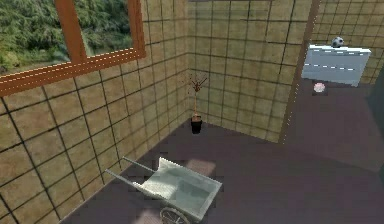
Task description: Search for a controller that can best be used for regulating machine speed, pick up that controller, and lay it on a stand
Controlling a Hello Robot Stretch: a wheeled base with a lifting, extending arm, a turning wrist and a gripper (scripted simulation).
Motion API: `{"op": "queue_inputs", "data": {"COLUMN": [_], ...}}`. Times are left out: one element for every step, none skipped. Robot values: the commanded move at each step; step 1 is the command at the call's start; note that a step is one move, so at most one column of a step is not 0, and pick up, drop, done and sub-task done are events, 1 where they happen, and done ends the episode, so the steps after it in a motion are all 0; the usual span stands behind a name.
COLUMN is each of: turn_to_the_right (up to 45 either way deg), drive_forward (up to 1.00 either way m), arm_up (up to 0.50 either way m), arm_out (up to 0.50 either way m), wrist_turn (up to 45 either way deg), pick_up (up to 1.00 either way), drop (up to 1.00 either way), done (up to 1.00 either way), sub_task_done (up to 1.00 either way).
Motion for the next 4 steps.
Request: {"op": "queue_inputs", "data": {"turn_to_the_right": [0.0, 0.0, 0.0, 0.0], "drive_forward": [0.0, 0.0, 0.0, 0.0], "arm_up": [0.0, 0.0, 0.0, 0.0], "arm_out": [0.0, 0.0, 0.0, -0.44], "wrist_turn": [-45.0, -45.0, -30.0, 0.0], "pick_up": [0.0, 0.0, 0.0, 0.0], "drop": [0.0, 0.0, 0.0, 0.0], "done": [0.0, 0.0, 0.0, 0.0], "sub_task_done": [0.0, 0.0, 0.0, 0.0]}}
